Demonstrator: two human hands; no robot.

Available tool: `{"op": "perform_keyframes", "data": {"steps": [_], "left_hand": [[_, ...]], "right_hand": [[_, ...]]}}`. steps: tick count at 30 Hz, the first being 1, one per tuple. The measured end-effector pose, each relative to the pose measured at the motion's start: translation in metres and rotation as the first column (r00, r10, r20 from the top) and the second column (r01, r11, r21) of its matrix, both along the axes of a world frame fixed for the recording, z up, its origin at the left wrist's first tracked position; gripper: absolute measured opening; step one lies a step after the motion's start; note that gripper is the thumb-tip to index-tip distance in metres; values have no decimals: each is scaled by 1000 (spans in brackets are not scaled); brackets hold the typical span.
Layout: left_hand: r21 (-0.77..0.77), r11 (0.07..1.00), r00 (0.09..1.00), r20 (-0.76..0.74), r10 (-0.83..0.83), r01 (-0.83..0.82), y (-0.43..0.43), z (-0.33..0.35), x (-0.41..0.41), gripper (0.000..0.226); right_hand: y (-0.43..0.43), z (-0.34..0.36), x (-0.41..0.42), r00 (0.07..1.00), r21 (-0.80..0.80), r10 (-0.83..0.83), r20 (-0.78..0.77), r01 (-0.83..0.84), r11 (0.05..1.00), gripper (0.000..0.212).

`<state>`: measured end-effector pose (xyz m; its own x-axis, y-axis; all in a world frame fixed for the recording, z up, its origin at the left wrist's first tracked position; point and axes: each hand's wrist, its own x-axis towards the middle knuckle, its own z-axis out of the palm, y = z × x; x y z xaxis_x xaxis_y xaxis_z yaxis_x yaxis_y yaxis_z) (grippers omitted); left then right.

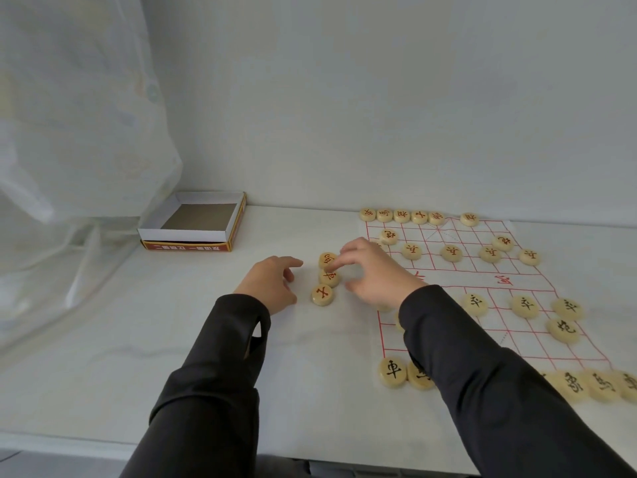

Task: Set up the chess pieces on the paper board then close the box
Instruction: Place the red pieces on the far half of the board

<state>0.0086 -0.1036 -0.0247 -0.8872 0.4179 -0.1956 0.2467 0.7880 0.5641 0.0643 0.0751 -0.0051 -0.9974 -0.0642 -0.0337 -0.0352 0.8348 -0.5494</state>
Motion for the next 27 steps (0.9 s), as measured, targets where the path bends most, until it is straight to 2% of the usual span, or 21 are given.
{"op": "perform_keyframes", "data": {"steps": [5, 9, 11, 13, 15, 20, 24, 27], "left_hand": [[10, 999, 998, -49, 31, -31, 2, -5, -1, 52], [2, 998, 993, -95, 66, -66, 5, -5, 1, 48], [2, 996, 991, -109, 84, -84, 9, -4, 2, 47], [-45, 997, 988, -143, 57, -64, 16, -2, 3, 49], [-106, 994, 985, -174, 6, -25, 28, -1, 4, 61], [-216, 976, 967, -249, -57, 2, 55, -3, 2, 83], [-219, 976, 951, -302, -61, -7, 62, -6, 0, 73], [-135, 991, 957, -289, -38, -1, 60, -8, -2, 62]], "right_hand": [[-19, -11, 0, 997, 188, 73, 40, -79, 979, 40], [-20, -14, 2, 998, 204, 63, -28, -56, 977, 33], [-9, -11, 3, 996, 146, 2, -86, 10, 989, 34], [2, -6, 3, 987, 5, -108, -122, 110, 994, 34], [8, -3, 4, 973, -107, -195, -125, 182, 977, 30], [16, -3, 2, 945, -87, -297, -134, 287, 954, 34], [25, -1, 2, 926, -101, -340, -166, 327, 940, 31], [32, 2, 4, 915, -124, -366, -170, 349, 929, 31]]}}
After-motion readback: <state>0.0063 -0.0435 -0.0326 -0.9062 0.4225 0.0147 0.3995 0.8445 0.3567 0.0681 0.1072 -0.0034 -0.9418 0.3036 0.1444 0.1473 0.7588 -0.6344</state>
